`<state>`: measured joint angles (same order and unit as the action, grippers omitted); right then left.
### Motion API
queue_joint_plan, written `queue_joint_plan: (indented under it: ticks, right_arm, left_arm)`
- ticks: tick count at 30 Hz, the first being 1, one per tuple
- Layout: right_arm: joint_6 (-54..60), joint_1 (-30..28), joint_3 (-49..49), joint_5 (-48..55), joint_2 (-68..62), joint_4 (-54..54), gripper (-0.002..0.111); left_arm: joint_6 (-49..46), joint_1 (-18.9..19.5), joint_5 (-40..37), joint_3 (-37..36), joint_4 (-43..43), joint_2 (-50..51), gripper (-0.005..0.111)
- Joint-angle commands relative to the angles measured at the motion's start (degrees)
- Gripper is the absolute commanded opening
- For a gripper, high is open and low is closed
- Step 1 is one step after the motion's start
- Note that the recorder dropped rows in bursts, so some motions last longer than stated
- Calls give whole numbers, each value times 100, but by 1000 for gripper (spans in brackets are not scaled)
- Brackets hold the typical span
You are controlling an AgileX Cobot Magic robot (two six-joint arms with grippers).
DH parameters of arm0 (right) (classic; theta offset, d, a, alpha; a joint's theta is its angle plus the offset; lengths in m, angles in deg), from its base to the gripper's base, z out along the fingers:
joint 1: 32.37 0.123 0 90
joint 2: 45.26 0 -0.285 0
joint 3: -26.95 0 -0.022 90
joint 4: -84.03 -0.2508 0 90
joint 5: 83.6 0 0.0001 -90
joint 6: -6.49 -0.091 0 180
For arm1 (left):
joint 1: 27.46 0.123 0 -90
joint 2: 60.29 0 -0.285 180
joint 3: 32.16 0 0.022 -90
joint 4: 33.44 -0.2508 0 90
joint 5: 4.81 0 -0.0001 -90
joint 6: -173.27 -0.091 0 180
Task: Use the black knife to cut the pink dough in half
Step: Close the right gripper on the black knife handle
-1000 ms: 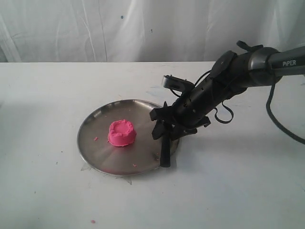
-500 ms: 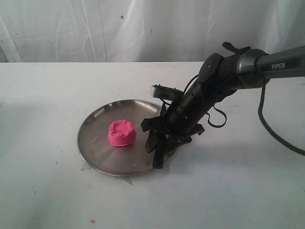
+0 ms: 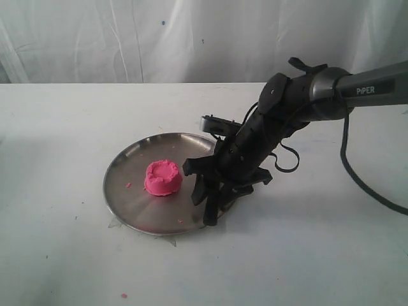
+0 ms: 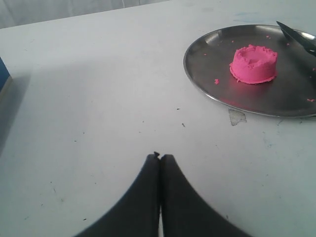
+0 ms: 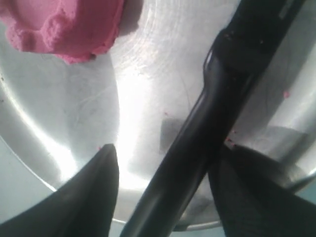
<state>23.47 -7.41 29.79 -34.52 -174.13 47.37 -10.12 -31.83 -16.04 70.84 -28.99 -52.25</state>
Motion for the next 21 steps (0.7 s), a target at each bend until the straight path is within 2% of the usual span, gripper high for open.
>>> queue_joint_plan:
  ticks: [1, 17, 21]
  right_arm:
    - [-263, 84, -16, -95, -41, 526, 52]
    - [-1437, 258, -16, 16, -135, 1351, 52]
    - [-1450, 296, -16, 84, -266, 1426, 40]
  left_arm:
    - [40, -38, 9, -22, 36, -26, 0]
    - [-49, -38, -3, -22, -19, -26, 0]
    - [-49, -38, -3, -22, -19, -26, 0]
